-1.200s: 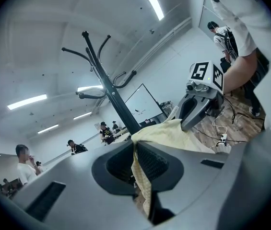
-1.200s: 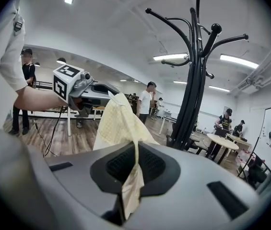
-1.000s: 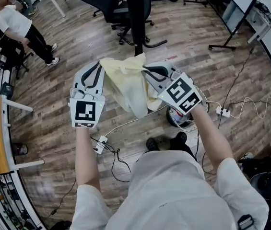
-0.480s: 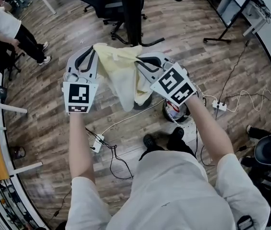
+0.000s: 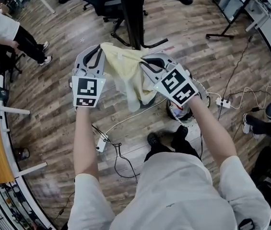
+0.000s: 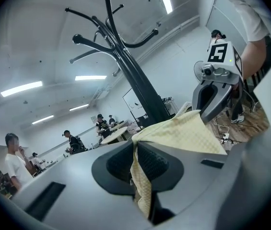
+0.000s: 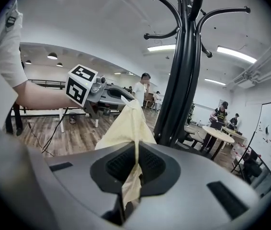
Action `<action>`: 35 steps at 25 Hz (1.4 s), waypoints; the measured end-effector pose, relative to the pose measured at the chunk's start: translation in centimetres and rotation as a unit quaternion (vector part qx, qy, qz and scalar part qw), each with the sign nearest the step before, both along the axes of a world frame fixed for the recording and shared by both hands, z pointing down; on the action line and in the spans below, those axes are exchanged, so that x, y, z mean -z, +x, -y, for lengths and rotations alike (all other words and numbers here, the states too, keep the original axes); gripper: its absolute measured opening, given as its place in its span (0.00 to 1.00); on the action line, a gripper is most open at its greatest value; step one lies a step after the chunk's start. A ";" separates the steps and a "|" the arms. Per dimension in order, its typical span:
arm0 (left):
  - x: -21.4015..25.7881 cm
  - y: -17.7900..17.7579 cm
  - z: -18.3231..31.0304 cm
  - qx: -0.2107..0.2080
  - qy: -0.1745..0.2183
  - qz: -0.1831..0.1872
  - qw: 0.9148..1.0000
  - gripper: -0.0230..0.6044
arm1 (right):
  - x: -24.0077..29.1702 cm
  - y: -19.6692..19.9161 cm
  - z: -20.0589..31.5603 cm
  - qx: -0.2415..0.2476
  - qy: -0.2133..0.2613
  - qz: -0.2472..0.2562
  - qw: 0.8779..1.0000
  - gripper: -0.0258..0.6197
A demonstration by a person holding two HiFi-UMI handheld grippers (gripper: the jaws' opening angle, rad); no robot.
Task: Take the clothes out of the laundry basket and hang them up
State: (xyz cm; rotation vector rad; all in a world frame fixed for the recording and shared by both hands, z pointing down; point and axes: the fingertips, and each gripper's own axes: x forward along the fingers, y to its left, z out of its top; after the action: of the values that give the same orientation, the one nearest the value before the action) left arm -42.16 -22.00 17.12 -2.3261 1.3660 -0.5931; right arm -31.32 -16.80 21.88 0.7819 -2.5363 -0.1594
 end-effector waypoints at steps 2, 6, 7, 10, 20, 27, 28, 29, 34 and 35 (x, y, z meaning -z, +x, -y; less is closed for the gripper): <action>-0.9 0.1 0.5 -0.001 -0.008 0.000 1.000 0.10 | -0.6 0.1 0.3 -0.004 -0.005 -0.002 1.000 0.07; -2.6 0.3 1.7 -0.002 -0.024 -0.001 1.000 0.10 | -1.8 0.3 0.9 -0.013 -0.016 -0.004 1.000 0.07; -3.1 0.4 2.0 -0.001 -0.029 -0.002 1.000 0.10 | -2.1 0.4 1.1 -0.015 -0.019 -0.006 1.000 0.07; -4.6 0.6 2.5 0.001 -0.046 -0.007 0.999 0.10 | -3.3 0.7 1.6 -0.020 -0.029 -0.017 0.999 0.07; -10.6 0.3 2.8 0.012 -0.091 0.010 0.996 0.10 | -7.4 0.7 1.4 -0.032 -0.073 -0.022 0.997 0.07; -13.8 1.1 2.9 -0.001 -0.122 -0.017 0.992 0.10 | -9.0 0.1 1.0 -0.036 -0.092 -0.017 0.995 0.08; -14.2 1.3 2.9 -0.004 -0.127 -0.021 0.992 0.10 | -9.1 0.1 1.0 -0.036 -0.093 -0.017 0.995 0.08; -14.5 1.4 2.8 -0.006 -0.131 -0.026 0.991 0.10 | -9.2 0.0 0.9 -0.037 -0.094 -0.017 0.995 0.08; -15.6 1.8 2.0 -0.019 -0.144 -0.042 0.988 0.11 | -9.3 -0.1 0.6 -0.039 -0.090 -0.017 0.995 0.10; -15.7 1.9 1.9 -0.021 -0.146 -0.044 0.988 0.14 | -9.4 -0.1 0.6 -0.040 -0.090 -0.017 0.995 0.13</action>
State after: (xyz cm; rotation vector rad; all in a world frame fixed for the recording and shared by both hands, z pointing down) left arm -40.31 -23.94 32.87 -2.6340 1.3406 -0.7297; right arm -31.45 -17.41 31.26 0.8018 -2.4417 0.0800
